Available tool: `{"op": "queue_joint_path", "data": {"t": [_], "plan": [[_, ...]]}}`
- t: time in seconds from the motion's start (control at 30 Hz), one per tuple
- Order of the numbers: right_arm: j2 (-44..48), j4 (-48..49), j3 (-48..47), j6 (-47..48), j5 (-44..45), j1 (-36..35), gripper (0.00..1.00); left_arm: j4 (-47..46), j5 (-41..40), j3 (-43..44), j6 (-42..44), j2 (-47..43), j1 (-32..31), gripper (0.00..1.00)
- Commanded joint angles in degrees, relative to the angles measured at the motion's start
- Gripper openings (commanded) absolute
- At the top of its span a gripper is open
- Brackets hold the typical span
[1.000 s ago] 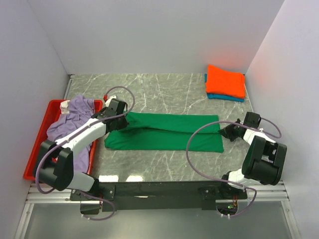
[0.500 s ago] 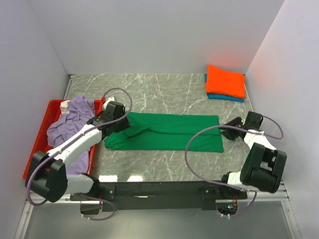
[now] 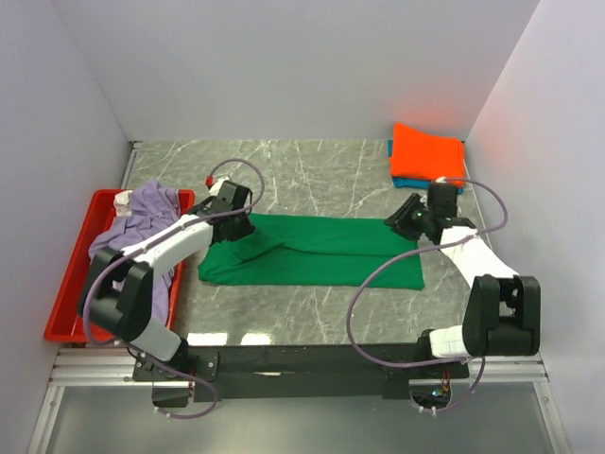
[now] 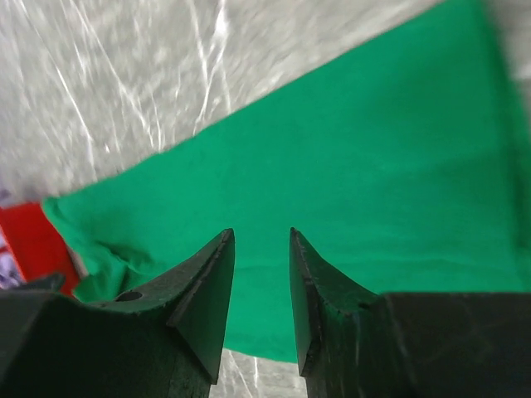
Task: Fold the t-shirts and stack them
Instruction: Fold the tshirt
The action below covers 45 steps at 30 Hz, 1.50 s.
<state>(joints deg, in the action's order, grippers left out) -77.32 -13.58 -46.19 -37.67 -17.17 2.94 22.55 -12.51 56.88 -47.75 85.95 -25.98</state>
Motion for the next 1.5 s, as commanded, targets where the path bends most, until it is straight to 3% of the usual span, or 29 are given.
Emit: {"op": "queue_joint_path", "data": {"t": [0.0,0.17,0.43,0.87,1.17,1.47], "plan": [[-3.0,0.0,-3.3,1.2,3.7,-5.5,0.40,-1.0,-2.7,2.6,-0.5,2.6,-0.2,0.30],[-7.0,1.3,-6.2,2.6,4.2,-12.2,0.39,-0.4,-5.2,2.2,-0.6,3.3,-0.1,0.41],[-18.8,0.3,-21.0,6.6,6.4,-25.3,0.39,-2.3,-3.7,-4.4,-1.1,-0.3,-0.1,0.42],[-39.4,-2.1,-47.3,9.3,5.3,-41.4,0.41,-5.8,1.6,-10.1,-1.2,-3.6,-2.1,0.20],[-45.5,-5.9,-54.3,10.9,8.1,-45.7,0.46,-8.0,3.6,-12.7,-3.3,-4.7,-4.4,0.13],[-46.7,-8.9,-54.9,10.8,13.8,-47.7,0.47,-8.7,3.7,-15.0,-5.2,-6.3,-6.6,0.09]]}}
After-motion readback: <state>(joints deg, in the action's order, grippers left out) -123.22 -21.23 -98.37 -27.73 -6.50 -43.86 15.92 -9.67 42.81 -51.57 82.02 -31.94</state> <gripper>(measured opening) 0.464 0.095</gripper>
